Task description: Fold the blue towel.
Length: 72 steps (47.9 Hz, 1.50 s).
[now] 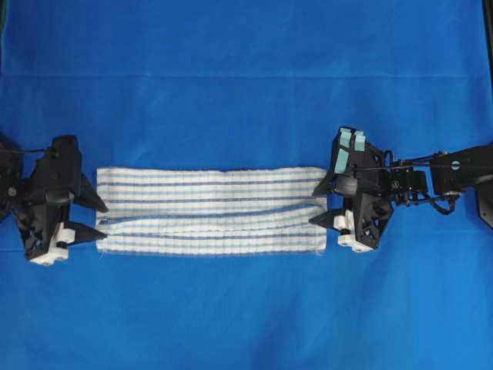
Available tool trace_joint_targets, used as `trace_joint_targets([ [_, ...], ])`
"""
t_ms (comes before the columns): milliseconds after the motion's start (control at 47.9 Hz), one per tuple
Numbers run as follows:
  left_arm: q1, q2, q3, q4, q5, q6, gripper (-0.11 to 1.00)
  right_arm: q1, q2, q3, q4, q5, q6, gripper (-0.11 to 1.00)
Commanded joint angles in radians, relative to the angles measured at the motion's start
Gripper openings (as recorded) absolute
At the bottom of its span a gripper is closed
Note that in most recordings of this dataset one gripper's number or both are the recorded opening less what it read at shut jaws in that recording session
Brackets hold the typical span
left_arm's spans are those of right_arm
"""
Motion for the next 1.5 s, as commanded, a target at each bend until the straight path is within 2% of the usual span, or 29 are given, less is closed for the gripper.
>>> trace_joint_targets([
  [0, 0.052, -0.035, -0.017, 0.003, 0.002, 0.011, 0.55, -0.034, -0.037, -0.012, -0.008, 0.002, -0.005, 0.64],
  [84, 0.104, -0.063, -0.008, 0.003, 0.005, 0.040, 0.56, -0.091, -0.049, -0.005, -0.014, 0.015, -0.008, 0.58],
  [272, 0.201, -0.098, 0.003, 0.003, 0.009, 0.114, 0.56, -0.170, -0.051, -0.006, -0.049, 0.044, -0.009, 0.59],
  [543, 0.215, -0.043, -0.005, 0.003, 0.012, 0.129, 0.56, -0.178, -0.035, -0.009, -0.058, 0.046, -0.009, 0.59],
  [920, 0.264, 0.178, -0.017, 0.003, -0.055, 0.132, 0.56, -0.193, 0.080, -0.018, -0.066, 0.041, -0.009, 0.59],
  [1170, 0.267, 0.192, -0.023, 0.003, -0.049, 0.127, 0.55, -0.193, 0.086, -0.018, -0.067, 0.041, -0.008, 0.58],
  [1254, 0.270, 0.190, -0.025, 0.003, -0.037, 0.118, 0.52, -0.190, 0.086, -0.018, -0.074, 0.041, -0.009, 0.52],
  [1317, 0.270, 0.192, -0.028, 0.003, -0.020, 0.117, 0.46, -0.187, 0.086, -0.018, -0.083, 0.041, -0.009, 0.41],
  [1442, 0.270, 0.196, -0.032, 0.003, 0.006, 0.117, 0.19, -0.184, 0.084, -0.018, -0.091, 0.041, -0.009, 0.09],
  [1484, 0.270, 0.196, -0.032, 0.003, 0.012, 0.117, 0.09, -0.184, 0.084, -0.018, -0.089, 0.043, -0.009, 0.05],
])
